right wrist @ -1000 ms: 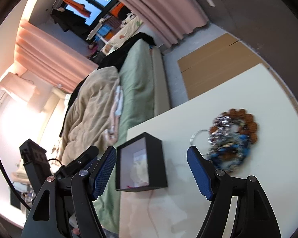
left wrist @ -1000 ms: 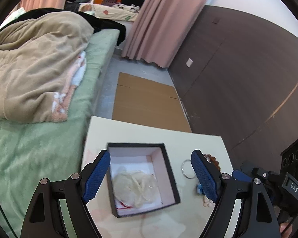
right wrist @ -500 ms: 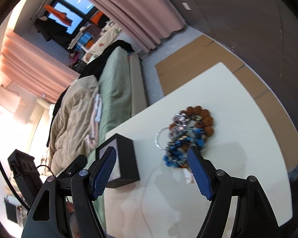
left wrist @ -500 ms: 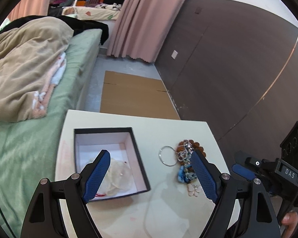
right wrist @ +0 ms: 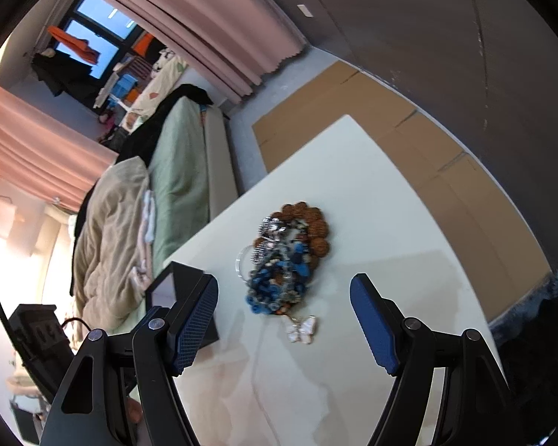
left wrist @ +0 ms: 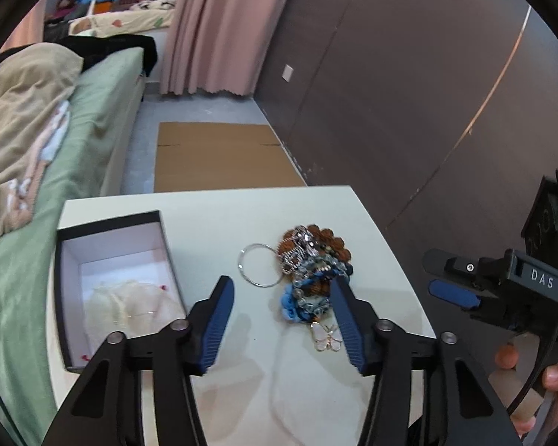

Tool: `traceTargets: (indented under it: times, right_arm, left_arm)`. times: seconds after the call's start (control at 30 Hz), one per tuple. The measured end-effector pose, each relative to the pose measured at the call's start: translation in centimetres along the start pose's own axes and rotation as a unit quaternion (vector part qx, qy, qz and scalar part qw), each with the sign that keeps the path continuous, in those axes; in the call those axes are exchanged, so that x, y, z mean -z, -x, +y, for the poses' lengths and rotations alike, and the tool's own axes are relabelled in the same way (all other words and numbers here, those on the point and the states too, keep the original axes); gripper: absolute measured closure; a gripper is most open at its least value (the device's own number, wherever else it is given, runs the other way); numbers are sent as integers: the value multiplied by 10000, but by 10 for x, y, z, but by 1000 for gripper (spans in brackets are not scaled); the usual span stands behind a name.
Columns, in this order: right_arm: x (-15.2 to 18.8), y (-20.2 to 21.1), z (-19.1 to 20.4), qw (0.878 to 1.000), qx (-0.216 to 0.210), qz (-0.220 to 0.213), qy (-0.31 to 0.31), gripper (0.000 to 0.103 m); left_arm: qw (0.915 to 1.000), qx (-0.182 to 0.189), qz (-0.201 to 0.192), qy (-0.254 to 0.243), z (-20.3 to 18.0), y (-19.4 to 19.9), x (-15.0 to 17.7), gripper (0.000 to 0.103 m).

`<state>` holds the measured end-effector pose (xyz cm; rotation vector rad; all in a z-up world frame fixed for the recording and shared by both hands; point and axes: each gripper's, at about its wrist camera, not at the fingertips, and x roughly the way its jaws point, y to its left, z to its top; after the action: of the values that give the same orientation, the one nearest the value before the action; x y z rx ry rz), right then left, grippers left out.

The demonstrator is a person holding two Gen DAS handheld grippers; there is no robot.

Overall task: Organize jewelry
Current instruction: 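Move the left gripper to the grey-blue beaded bracelet, then grasp the grey-blue beaded bracelet with the left gripper and lift it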

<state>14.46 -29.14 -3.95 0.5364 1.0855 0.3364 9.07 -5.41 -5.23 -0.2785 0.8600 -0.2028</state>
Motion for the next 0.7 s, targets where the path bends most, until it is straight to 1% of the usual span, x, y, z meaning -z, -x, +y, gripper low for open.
traceTargets:
  times: [0.07, 0.3, 0.37, 0.6, 0.7]
  right_arm:
    - [-2, -2, -5, 10000, 35, 58, -41, 29]
    - [-10, -5, -16, 9997, 95, 144, -144, 29]
    - [-11, -6, -16, 9997, 114, 175, -134, 29]
    - [-15, -10, -11, 9997, 119, 215, -29, 29]
    - [-17, -12, -11, 9996, 123, 253, -16, 29]
  left_arm:
    - [10000, 8, 57, -57, -5, -6, 0, 57]
    - [9996, -6, 226, -193, -13, -27, -1, 62]
    - [9993, -11, 299, -232, -15, -35, -2, 66]
    - [9978, -107, 533, -382, -23, -58, -1, 67]
    - [9971, -159, 626, -414, -23, -66, 1, 71]
